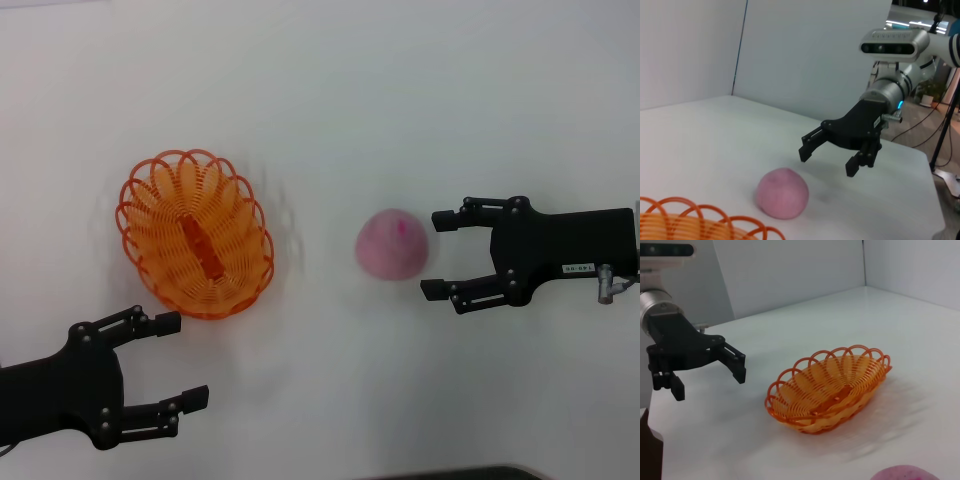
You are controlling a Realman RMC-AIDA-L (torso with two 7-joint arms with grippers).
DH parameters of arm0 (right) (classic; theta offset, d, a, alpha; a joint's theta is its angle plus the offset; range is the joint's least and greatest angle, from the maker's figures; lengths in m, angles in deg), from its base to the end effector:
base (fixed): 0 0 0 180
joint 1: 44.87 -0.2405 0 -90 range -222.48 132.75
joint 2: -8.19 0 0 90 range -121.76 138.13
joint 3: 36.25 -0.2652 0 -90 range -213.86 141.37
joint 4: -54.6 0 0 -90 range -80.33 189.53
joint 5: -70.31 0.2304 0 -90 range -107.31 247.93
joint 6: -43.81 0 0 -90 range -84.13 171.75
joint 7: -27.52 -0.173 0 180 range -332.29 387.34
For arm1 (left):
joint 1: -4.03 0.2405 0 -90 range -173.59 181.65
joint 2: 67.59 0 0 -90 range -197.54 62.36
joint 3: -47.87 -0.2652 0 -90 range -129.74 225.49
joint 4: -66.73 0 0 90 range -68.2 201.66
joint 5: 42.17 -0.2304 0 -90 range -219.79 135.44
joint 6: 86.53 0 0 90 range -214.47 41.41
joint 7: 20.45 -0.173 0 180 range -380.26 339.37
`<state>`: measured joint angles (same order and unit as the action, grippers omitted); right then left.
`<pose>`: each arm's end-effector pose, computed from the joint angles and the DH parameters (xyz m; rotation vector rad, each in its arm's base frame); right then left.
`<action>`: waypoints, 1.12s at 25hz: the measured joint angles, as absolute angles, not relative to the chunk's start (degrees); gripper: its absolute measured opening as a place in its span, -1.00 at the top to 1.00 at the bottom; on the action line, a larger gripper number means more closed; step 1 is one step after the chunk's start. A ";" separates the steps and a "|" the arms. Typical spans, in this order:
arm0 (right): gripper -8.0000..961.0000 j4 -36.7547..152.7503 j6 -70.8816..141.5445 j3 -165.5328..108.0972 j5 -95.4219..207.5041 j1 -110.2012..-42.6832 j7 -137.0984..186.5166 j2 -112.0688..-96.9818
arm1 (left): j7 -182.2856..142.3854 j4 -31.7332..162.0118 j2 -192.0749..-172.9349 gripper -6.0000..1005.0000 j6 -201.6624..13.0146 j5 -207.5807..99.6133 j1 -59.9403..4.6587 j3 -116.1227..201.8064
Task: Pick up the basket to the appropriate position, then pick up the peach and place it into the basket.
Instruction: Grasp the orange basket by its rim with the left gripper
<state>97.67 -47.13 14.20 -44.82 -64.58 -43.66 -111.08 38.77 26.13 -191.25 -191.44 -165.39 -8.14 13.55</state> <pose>0.3097 0.3002 -0.0438 -2.8641 0.4856 0.5049 -0.3289 0.2188 -0.0480 -2.8172 -0.5295 -0.7626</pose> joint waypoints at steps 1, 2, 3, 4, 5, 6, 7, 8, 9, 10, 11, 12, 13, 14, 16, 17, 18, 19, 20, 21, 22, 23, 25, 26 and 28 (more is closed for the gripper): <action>-0.93 97.67 -47.13 14.20 -44.82 -64.59 -43.66 -111.08 | 38.61 26.13 -191.25 -0.74 -191.26 -165.40 -8.09 13.49; -0.93 97.67 -47.13 14.20 -44.82 -64.61 -43.66 -111.08 | 38.47 26.14 -191.25 -0.74 -191.17 -165.41 -8.06 13.45; -0.93 97.67 -47.12 14.20 -44.82 -64.64 -43.66 -111.08 | 38.24 26.16 -191.27 -0.74 -191.08 -165.43 -8.03 13.43; -0.93 97.67 -47.12 14.20 -44.83 -64.65 -43.66 -111.08 | 38.10 26.19 -191.29 -0.74 -191.02 -165.45 -8.01 13.42; -0.93 97.67 -47.12 14.20 -44.83 -64.65 -43.66 -111.08 | 37.98 26.21 -191.31 -0.74 -190.96 -165.46 -7.99 13.41; -0.93 97.67 -47.12 14.20 -44.83 -64.65 -43.66 -111.08 | 37.97 26.22 -191.32 -0.74 -190.93 -165.47 -7.98 13.42; -0.93 97.67 -47.12 14.20 -44.83 -64.65 -43.66 -111.10 | 37.97 26.22 -191.33 -0.74 -190.92 -165.47 -7.98 13.44; -0.93 97.67 -47.12 14.20 -44.83 -64.65 -43.66 -111.12 | 37.97 26.22 -191.33 -0.74 -190.92 -165.48 -7.99 13.51; -0.93 97.67 -47.12 14.20 -44.83 -64.65 -43.66 -111.14 | 38.04 26.22 -191.34 -0.74 -190.92 -165.48 -7.99 13.62; -0.93 97.67 -47.12 14.20 -44.83 -64.65 -43.66 -111.16 | 38.21 26.22 -191.34 -0.74 -190.95 -165.46 -7.99 13.76; -0.93 97.67 -47.11 14.20 -44.81 -64.64 -43.67 -111.17 | 38.65 26.22 -191.34 -0.74 -191.14 -165.35 -8.01 14.05; -0.93 97.67 -47.09 14.20 -44.76 -64.64 -43.72 -111.16 | 39.31 26.22 -191.34 -0.74 -191.42 -165.21 -8.07 14.49; -0.93 97.67 -47.04 14.20 -44.71 -64.65 -43.82 -111.17 | 40.61 26.23 -191.31 -0.74 -191.89 -164.98 -8.29 15.42; -0.93 97.67 -46.99 14.20 -44.68 -64.69 -43.97 -111.17 | 42.26 26.36 -191.20 -0.74 -192.30 -164.93 -8.60 16.27; -0.93 97.67 -46.89 14.20 -44.67 -64.82 -44.17 -111.17 | 47.70 26.87 -190.49 -0.74 -193.45 -164.94 -9.66 17.75; -0.93 97.67 -46.83 14.20 -44.67 -64.90 -44.23 -111.17 | 49.75 27.06 -190.23 -0.74 -193.77 -165.02 -10.00 17.97; -0.93 97.67 -46.77 14.18 -44.68 -65.01 -44.26 -111.17 | 52.70 27.34 -189.78 -0.74 -193.96 -165.12 -10.70 18.12; -0.93 97.67 -46.74 14.16 -44.68 -65.08 -44.27 -111.17 | 54.91 27.50 -189.51 -0.74 -193.95 -165.28 -11.24 18.16; -0.93 97.67 -46.71 14.13 -44.67 -65.16 -44.29 -111.17 | 57.80 27.67 -189.21 -0.74 -193.70 -165.49 -11.84 18.16; -0.93 97.67 -46.71 14.13 -44.65 -65.22 -44.29 -111.17 | 61.34 27.94 -188.78 -0.74 -193.07 -165.86 -12.75 18.15; -0.93 97.67 -46.71 14.12 -44.65 -65.32 -44.29 -111.17 | 64.17 28.35 -188.37 -0.74 -192.55 -166.45 -13.66 18.12; -0.93 97.67 -46.71 14.11 -44.65 -65.48 -44.29 -111.17 | 65.66 28.61 -188.14 -0.74 -192.26 -166.85 -14.24 18.13; -0.93 97.67 -46.72 14.17 -44.74 -65.87 -44.29 -111.19 | 69.40 29.59 -187.38 -0.74 -191.55 -167.74 -16.02 18.77; -0.93 97.67 -46.72 14.24 -44.79 -66.06 -44.31 -111.22 | 70.98 29.92 -187.07 -0.74 -191.20 -167.84 -16.70 19.28; -0.93 97.67 -46.80 14.35 -44.84 -66.33 -44.40 -111.26 | 73.18 29.99 -186.66 -0.74 -190.60 -167.84 -17.41 19.99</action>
<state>97.67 -46.80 14.35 -44.84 -66.33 -44.40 -111.26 73.18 29.99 -186.66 -190.60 -167.84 -17.41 19.99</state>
